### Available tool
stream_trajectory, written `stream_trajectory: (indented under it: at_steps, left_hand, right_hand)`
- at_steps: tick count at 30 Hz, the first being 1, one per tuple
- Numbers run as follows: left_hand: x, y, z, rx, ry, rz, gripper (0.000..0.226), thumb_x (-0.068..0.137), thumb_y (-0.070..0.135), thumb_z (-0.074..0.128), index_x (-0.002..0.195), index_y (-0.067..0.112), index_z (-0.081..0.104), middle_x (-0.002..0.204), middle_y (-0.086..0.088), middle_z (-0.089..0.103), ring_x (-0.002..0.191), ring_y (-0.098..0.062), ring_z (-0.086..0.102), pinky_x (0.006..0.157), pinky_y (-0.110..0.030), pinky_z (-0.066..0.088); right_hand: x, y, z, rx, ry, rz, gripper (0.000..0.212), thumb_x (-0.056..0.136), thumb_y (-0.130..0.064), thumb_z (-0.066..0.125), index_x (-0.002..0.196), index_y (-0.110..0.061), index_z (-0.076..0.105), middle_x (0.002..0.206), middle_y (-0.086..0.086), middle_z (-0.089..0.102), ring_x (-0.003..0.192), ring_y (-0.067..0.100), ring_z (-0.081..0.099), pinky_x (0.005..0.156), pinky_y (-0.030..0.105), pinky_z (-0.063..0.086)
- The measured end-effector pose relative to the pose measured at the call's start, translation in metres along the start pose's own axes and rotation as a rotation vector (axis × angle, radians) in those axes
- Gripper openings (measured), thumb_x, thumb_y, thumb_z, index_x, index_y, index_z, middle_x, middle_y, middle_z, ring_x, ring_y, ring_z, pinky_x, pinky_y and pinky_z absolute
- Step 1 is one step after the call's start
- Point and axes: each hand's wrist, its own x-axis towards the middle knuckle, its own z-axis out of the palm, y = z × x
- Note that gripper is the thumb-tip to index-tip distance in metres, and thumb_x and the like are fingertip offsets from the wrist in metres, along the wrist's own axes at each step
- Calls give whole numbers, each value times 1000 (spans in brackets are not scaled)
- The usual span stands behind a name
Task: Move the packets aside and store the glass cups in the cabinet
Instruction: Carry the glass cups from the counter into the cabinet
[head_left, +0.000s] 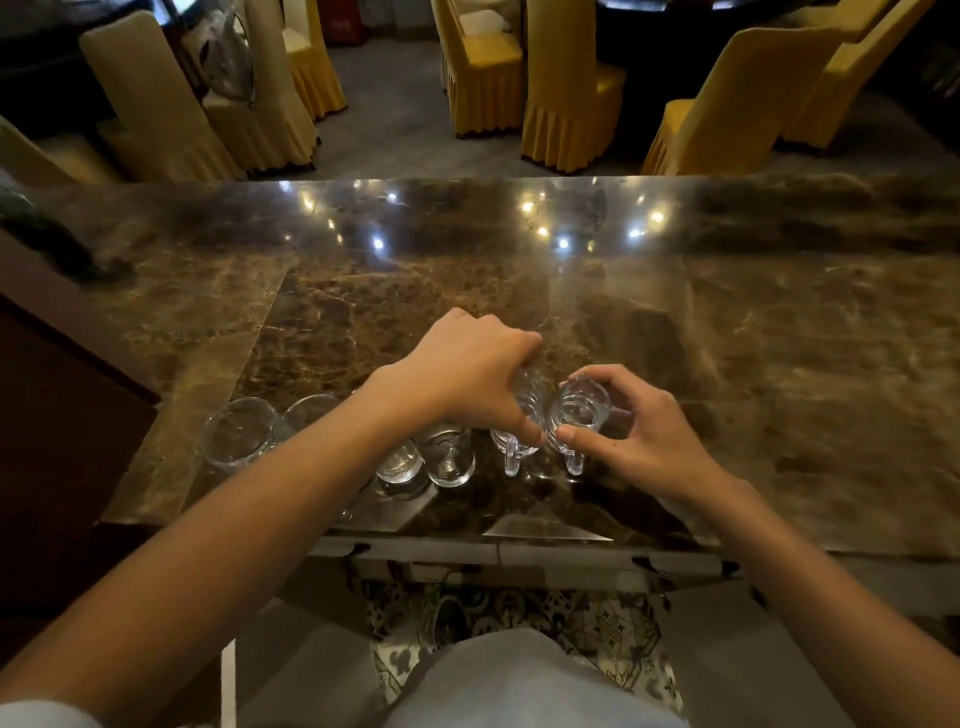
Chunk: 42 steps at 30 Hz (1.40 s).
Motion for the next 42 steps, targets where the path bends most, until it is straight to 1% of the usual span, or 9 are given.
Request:
stream_trajectory:
  at_steps: [3,6,11,15,20,24,30,35,42]
  left_hand:
    - [2,4,7,31,-72,2,82,58,89,65,107,24,58,68,17,51,78,-15,57,99,-43,43]
    - [4,9,12,49,-107,10,79,60,86,67,109,24,60,68,17,50,79,-14,56,104,-45,41]
    - [3,13,19,84,-145,6,77,61,83,69,108,23,61,66,16,46,82,-17,58,104,-44,40]
    - [3,16,26,117,-155,2,78,62,82,70,111,23,59,68,15,43,82,-18,55,104,-44,40]
    - [1,14,30,131,-147,-1,74,64,79,71,110,23,58,71,14,47,91,-20,63,104,-45,38]
    - [1,13,32,133,-128,-23,74,64,78,73,111,22,60,84,8,61,94,-21,66,103,-45,37]
    - [-2,11,36,126,-106,-62,71,64,75,74,107,20,58,80,8,56,91,-23,67,96,-43,40]
    - [-5,6,38,108,-98,-77,77,66,73,75,117,19,56,100,3,70,97,-25,67,93,-41,41]
    - [-6,8,39,98,-111,-83,77,66,75,74,115,19,52,102,2,69,97,-26,66,83,-39,37]
  right_hand:
    - [-3,5,2,-6,-39,18,52,77,-37,87,122,-25,63,110,-12,72,106,8,70,96,42,60]
    - [-5,9,4,-7,-59,22,53,77,-40,86,123,-26,63,110,-12,72,105,9,70,93,42,61]
    - [-9,13,8,-12,-76,25,53,78,-39,86,123,-26,62,110,-14,71,107,6,69,95,39,60]
    - [-13,17,11,-23,-80,38,53,77,-37,87,123,-24,63,109,-16,72,107,1,68,96,30,57]
    - [-13,20,13,-23,-74,53,52,78,-36,86,123,-25,62,111,-17,71,108,0,67,92,19,51]
    - [-14,20,15,-24,-75,57,53,79,-39,84,125,-26,62,112,-18,71,109,-2,66,92,14,48]
    - [-14,21,17,-28,-77,59,51,80,-36,84,125,-26,61,110,-19,71,108,-2,66,93,15,48]
    - [-11,19,21,-14,-75,55,51,81,-34,84,126,-25,62,112,-18,70,109,-2,65,93,14,49]
    - [-9,18,22,-12,-79,54,53,81,-35,84,127,-25,61,114,-16,70,110,-2,65,93,13,48]
